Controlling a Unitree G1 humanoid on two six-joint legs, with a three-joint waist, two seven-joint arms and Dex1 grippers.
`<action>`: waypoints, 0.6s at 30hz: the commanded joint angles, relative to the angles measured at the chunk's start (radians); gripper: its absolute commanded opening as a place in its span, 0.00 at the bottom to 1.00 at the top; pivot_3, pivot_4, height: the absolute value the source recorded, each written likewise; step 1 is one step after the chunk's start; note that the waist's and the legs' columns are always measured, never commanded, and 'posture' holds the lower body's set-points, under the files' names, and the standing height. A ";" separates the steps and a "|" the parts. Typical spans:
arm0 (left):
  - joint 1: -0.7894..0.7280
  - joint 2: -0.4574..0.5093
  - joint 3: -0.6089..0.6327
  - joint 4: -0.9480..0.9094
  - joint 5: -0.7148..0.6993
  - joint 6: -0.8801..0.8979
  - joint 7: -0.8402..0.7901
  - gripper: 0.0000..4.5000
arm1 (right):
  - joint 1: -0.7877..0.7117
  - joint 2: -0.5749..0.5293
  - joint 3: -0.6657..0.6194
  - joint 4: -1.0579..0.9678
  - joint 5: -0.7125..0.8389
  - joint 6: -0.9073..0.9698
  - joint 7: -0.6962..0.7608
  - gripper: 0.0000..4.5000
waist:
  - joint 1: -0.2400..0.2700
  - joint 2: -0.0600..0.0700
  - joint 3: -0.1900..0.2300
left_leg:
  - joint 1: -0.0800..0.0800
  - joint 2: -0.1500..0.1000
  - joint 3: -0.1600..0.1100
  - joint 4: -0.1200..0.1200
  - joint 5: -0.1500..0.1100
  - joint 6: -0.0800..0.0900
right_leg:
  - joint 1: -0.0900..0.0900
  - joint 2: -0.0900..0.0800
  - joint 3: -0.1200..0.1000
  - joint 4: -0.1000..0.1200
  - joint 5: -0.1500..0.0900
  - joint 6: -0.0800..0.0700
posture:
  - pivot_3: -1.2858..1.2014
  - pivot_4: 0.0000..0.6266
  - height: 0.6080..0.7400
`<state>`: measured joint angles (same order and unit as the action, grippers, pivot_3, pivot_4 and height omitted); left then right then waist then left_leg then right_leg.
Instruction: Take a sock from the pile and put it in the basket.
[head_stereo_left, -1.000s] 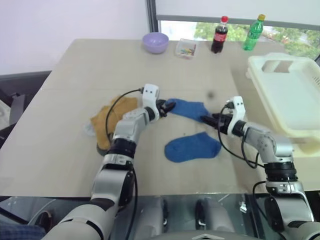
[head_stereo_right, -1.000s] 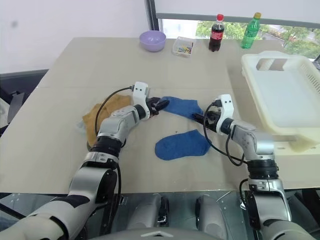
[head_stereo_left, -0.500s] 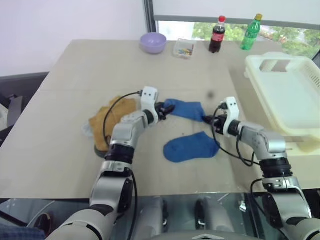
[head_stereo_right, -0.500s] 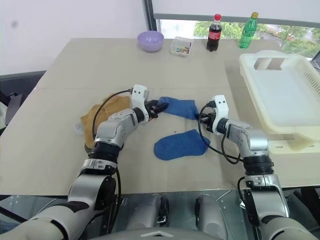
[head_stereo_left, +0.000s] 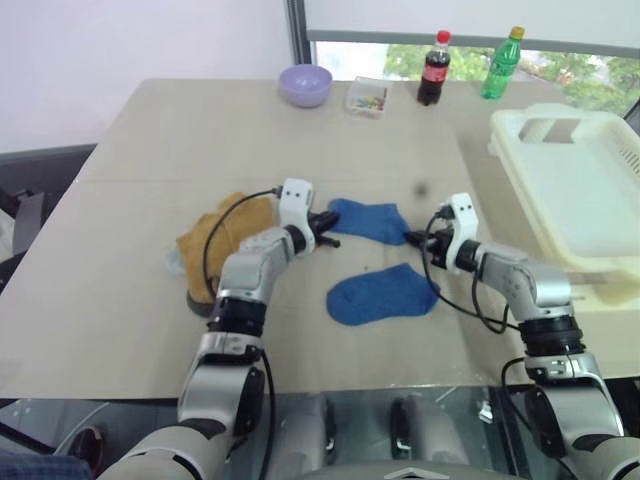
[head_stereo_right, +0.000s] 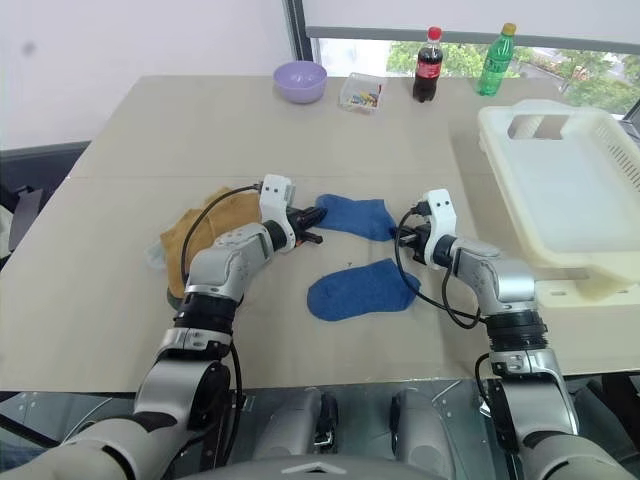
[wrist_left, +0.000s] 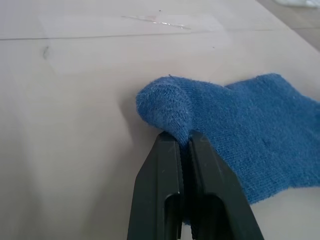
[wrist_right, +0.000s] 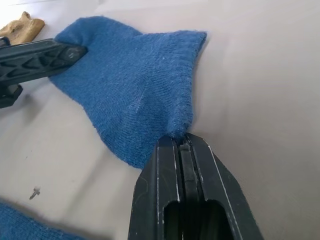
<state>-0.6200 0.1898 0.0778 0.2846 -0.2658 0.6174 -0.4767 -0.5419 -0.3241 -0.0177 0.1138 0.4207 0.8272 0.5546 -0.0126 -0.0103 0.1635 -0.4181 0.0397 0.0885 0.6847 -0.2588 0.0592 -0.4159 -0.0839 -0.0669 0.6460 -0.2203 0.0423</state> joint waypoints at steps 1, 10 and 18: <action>0.057 0.002 0.038 -0.228 -0.077 0.065 0.015 0.01 | 0.014 -0.028 -0.040 -0.144 0.073 0.070 0.025 0.00 | 0.000 0.000 0.000 | 0.000 0.000 0.000 0.000 0.000 0.000 | 0.000 0.000 0.000 0.000 0.000 0.000 | 0.52 0.24 0.95; 0.427 -0.039 0.110 -0.884 -0.301 0.278 0.154 0.01 | 0.167 -0.186 -0.163 -0.485 0.293 0.334 0.043 0.00 | 0.006 0.000 0.000 | -0.003 -0.001 -0.002 -0.001 0.000 0.000 | -0.001 -0.003 -0.002 -0.003 0.000 0.000 | 0.52 0.24 0.95; 0.705 -0.016 -0.049 -1.128 -0.298 0.359 0.279 0.01 | 0.209 -0.291 -0.182 -0.548 0.367 0.412 0.034 0.00 | 0.004 0.000 0.000 | 0.002 0.000 -0.002 0.000 -0.003 0.005 | 0.002 -0.002 -0.001 -0.003 -0.003 -0.005 | 0.52 0.24 0.95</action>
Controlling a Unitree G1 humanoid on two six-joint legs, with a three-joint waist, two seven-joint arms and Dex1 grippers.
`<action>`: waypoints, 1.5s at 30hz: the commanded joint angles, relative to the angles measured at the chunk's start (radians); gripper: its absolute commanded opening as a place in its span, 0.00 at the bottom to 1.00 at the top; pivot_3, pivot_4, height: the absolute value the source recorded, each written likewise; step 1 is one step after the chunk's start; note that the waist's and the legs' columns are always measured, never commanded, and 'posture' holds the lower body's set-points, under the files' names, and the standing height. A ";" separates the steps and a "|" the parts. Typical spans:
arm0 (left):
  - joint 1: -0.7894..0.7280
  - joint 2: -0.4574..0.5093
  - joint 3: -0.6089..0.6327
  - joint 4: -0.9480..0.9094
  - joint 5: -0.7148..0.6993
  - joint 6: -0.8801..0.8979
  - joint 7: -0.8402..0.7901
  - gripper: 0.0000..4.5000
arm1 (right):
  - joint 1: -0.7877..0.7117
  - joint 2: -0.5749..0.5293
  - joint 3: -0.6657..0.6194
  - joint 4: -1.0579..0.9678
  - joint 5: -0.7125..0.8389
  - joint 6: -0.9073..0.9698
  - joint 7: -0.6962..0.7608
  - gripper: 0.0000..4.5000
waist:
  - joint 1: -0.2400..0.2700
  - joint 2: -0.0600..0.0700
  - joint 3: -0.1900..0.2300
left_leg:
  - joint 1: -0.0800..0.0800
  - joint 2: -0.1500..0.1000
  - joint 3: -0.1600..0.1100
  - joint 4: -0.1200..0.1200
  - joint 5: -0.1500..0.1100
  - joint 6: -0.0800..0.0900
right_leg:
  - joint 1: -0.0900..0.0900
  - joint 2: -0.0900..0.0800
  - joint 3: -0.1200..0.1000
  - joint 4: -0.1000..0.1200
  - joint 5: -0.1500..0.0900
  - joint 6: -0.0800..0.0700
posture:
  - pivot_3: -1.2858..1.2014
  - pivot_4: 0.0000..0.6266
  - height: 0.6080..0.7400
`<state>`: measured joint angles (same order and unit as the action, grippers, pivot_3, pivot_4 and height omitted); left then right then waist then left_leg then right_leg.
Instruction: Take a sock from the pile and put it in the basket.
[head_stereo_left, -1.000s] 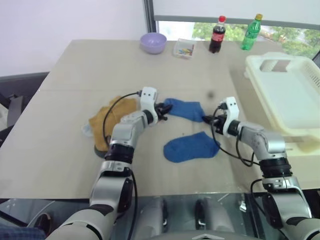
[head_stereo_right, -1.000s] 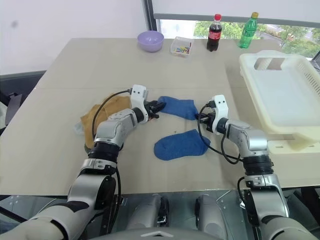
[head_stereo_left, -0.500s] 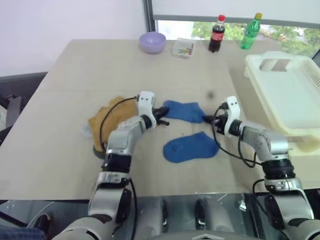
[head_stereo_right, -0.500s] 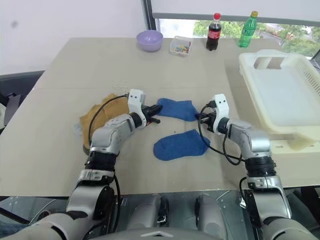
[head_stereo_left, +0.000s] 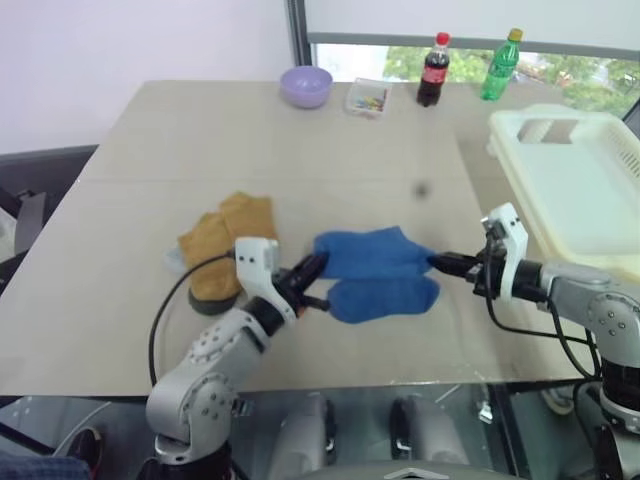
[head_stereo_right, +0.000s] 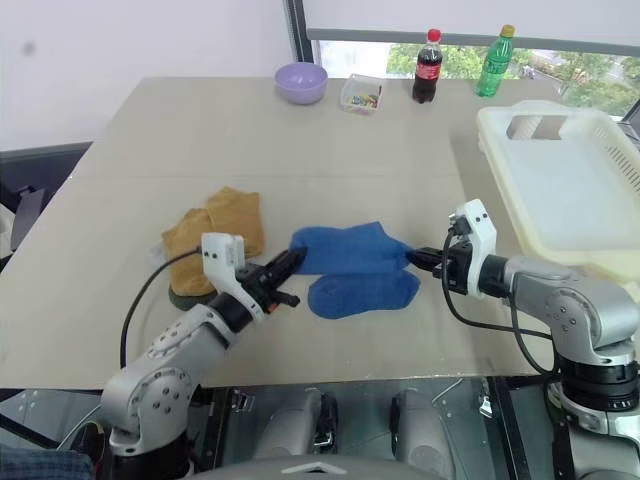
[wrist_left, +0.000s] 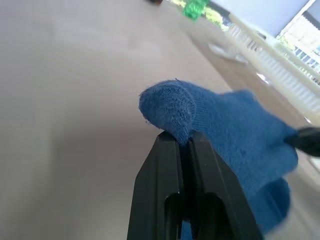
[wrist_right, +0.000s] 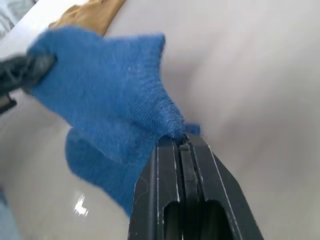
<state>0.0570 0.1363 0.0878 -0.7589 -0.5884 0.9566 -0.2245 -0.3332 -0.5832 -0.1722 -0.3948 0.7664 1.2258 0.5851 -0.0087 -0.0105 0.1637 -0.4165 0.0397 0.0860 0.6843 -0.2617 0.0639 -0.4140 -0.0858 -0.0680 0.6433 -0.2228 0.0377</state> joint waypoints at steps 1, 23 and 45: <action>0.051 0.054 -0.083 -0.106 0.033 0.030 0.040 0.01 | 0.001 -0.043 -0.025 -0.044 0.030 0.026 0.006 0.00 | 0.001 0.000 0.000 | 0.000 0.000 0.000 0.000 0.000 0.000 | 0.000 0.000 0.000 0.000 0.000 0.000 | 0.52 0.24 0.95; 0.192 -0.028 -0.291 -0.132 0.172 -0.091 0.242 0.01 | -0.005 -0.144 0.024 -0.026 0.076 0.090 -0.013 0.00 | 0.024 0.000 0.000 | -0.007 -0.001 0.000 0.000 -0.001 0.002 | -0.005 0.000 0.000 -0.002 0.000 0.000 | 0.52 0.24 0.95; 0.140 -0.078 -0.304 -0.014 0.147 -0.152 0.181 0.01 | 0.026 -0.164 -0.035 -0.074 0.149 0.161 -0.041 0.00 | 0.023 0.000 0.000 | -0.013 -0.001 -0.003 0.002 -0.001 0.002 | -0.009 0.002 -0.002 -0.002 0.000 0.000 | 0.52 0.24 0.95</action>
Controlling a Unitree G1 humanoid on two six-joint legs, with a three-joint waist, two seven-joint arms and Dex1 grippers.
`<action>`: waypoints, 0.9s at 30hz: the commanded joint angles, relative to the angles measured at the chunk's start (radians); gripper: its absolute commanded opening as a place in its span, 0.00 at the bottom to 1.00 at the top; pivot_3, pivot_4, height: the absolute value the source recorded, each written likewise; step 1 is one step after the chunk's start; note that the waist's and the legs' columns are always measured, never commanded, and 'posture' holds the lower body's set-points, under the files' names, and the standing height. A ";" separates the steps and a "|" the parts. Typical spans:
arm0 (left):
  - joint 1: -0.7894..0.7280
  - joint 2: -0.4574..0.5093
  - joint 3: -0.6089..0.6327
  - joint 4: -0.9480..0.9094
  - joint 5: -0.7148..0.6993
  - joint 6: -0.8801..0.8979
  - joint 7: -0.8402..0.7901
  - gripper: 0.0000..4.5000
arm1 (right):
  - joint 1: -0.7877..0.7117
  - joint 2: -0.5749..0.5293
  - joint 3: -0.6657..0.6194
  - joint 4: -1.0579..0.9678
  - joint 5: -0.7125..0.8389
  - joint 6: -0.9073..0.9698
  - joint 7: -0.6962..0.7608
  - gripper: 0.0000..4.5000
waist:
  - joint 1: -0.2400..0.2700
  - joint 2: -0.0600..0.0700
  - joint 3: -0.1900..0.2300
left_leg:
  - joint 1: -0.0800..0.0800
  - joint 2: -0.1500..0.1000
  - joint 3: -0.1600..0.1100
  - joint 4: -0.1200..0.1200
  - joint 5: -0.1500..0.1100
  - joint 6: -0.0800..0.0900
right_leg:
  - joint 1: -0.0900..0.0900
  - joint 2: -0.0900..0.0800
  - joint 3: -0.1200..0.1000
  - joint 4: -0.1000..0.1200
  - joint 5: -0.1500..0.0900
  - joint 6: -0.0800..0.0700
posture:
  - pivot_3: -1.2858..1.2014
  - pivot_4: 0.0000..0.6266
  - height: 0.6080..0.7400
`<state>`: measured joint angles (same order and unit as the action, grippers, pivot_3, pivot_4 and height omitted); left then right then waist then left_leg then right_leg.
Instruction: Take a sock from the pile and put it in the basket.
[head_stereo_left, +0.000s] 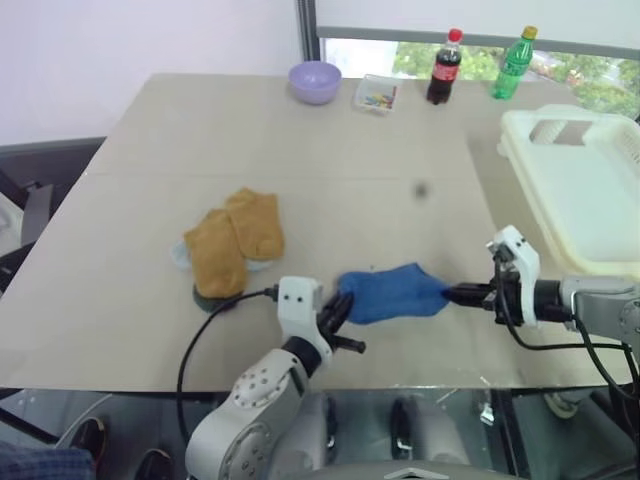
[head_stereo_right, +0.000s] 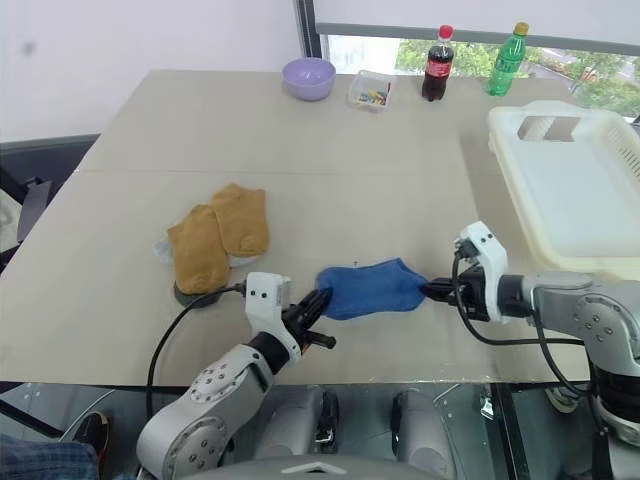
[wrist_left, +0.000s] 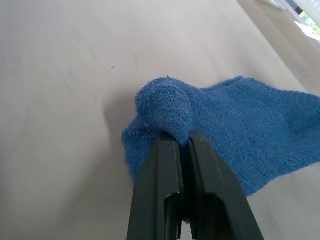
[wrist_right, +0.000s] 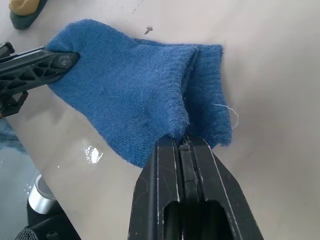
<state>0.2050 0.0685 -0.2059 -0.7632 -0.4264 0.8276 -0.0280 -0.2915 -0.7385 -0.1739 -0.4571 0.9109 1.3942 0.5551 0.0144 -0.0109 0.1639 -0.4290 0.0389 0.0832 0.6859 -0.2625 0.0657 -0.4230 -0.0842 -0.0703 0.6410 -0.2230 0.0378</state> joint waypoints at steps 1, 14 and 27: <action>-0.011 -0.012 -0.012 -0.007 -0.016 -0.024 -0.017 0.01 | -0.019 -0.008 -0.032 -0.008 0.002 -0.009 -0.014 0.00 | 0.000 0.000 0.000 | 0.000 0.000 0.000 0.000 0.000 0.000 | 0.000 0.000 0.000 0.000 0.000 0.000 | 0.52 0.24 0.95; -0.029 -0.025 -0.032 0.021 -0.027 -0.037 -0.034 0.01 | -0.072 -0.018 -0.023 0.034 -0.009 -0.015 -0.022 0.00 | 0.000 0.000 0.000 | 0.000 0.000 0.000 0.000 0.000 0.000 | 0.000 0.000 0.000 0.000 0.001 0.001 | 0.52 0.24 0.95; -0.050 -0.076 -0.017 0.068 -0.063 0.015 -0.005 0.00 | -0.055 -0.028 -0.010 0.022 0.007 0.020 0.007 0.13 | 0.000 0.000 0.000 | 0.000 0.000 0.000 0.001 0.000 0.000 | 0.000 0.000 0.000 0.000 0.001 0.002 | 0.52 0.24 0.95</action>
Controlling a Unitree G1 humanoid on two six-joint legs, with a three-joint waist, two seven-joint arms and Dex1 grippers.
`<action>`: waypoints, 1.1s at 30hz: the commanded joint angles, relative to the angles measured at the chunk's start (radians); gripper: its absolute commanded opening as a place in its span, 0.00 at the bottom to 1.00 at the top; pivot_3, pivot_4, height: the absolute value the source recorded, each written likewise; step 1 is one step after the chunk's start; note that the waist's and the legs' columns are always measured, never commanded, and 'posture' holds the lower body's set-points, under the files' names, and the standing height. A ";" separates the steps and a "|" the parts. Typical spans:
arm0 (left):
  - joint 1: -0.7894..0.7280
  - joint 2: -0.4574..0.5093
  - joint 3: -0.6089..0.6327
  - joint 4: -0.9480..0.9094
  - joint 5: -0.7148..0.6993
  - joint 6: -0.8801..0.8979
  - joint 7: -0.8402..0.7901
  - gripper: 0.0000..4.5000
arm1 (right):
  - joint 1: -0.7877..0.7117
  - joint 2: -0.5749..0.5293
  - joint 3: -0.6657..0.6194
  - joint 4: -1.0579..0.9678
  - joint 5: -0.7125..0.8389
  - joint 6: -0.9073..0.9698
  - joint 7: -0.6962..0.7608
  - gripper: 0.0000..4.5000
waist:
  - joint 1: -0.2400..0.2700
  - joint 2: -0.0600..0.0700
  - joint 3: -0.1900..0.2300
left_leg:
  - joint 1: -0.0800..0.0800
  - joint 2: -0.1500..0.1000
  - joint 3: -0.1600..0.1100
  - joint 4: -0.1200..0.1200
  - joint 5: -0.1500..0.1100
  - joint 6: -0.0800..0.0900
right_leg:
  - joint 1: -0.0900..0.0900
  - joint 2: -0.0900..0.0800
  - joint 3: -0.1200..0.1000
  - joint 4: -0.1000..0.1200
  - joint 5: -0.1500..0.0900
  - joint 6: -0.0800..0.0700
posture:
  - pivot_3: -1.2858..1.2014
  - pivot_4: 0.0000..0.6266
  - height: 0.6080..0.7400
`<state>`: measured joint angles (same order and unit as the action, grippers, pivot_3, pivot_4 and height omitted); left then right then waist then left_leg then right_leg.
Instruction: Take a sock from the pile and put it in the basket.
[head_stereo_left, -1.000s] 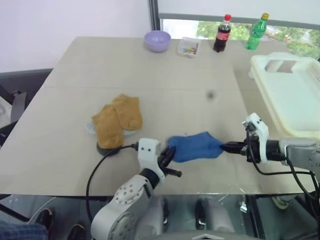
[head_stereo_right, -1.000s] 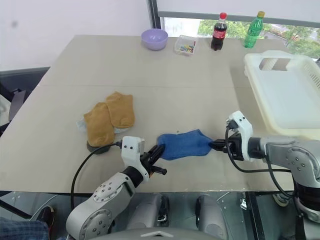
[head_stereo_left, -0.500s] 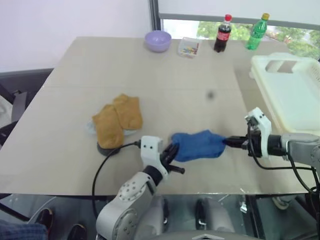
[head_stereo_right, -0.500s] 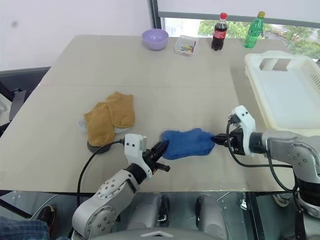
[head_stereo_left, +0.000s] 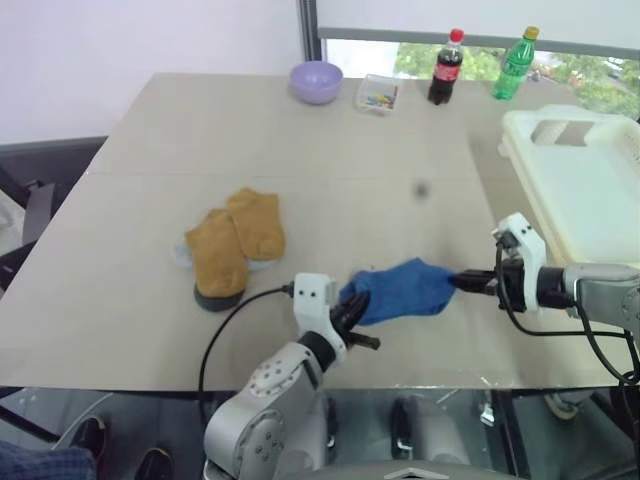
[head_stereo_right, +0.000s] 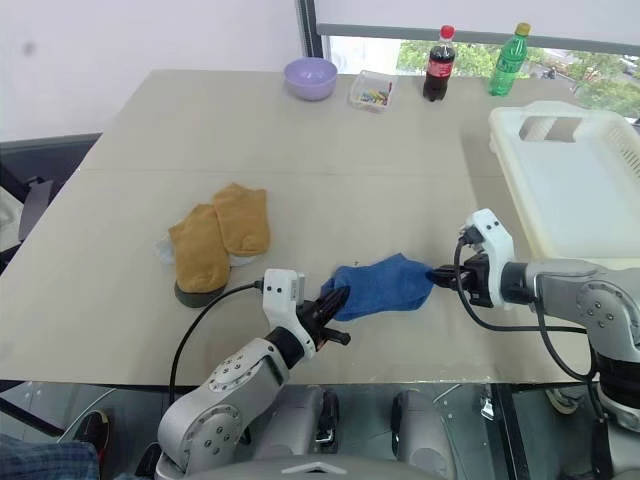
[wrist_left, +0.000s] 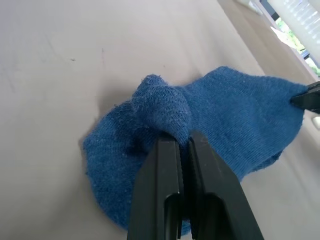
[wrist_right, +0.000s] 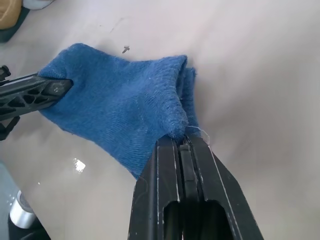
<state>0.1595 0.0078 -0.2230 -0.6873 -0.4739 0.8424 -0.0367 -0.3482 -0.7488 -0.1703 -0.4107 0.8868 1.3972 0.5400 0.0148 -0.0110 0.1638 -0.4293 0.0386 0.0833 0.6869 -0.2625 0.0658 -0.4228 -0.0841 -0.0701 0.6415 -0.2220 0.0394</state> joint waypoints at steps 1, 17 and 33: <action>-0.005 -0.016 0.001 -0.007 -0.017 0.000 0.004 0.00 | 0.002 -0.017 -0.014 -0.028 0.037 0.021 0.025 0.20 | 0.000 0.000 0.000 | 0.000 0.000 0.000 0.000 0.000 0.000 | 0.000 0.000 0.000 0.000 0.000 0.000 | 0.52 0.24 0.95; -0.010 -0.004 0.025 -0.008 -0.025 0.021 -0.010 0.00 | 0.031 -0.038 0.024 -0.046 -0.120 -0.351 0.136 0.99 | 0.000 0.000 0.000 | 0.000 0.000 0.000 0.000 0.000 0.000 | 0.000 0.000 0.000 0.000 0.000 0.000 | 0.52 0.24 0.95; -0.045 0.025 0.036 0.007 -0.041 0.073 -0.015 0.00 | 0.013 0.116 0.387 0.211 -0.501 -1.097 0.500 0.81 | -0.002 0.000 0.000 | 0.008 0.001 0.001 0.002 0.000 0.000 | 0.006 0.002 0.001 0.001 -0.001 -0.001 | 0.52 0.24 0.95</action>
<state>0.1192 0.0335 -0.1849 -0.6755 -0.5009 0.9104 -0.0426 -0.3133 -0.6377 0.2170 -0.2096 0.3963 0.3464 1.0110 0.0132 -0.0112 0.1638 -0.4211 0.0401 0.0844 0.6887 -0.2622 0.0653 -0.4165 -0.0818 -0.0685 0.6429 -0.2229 0.0383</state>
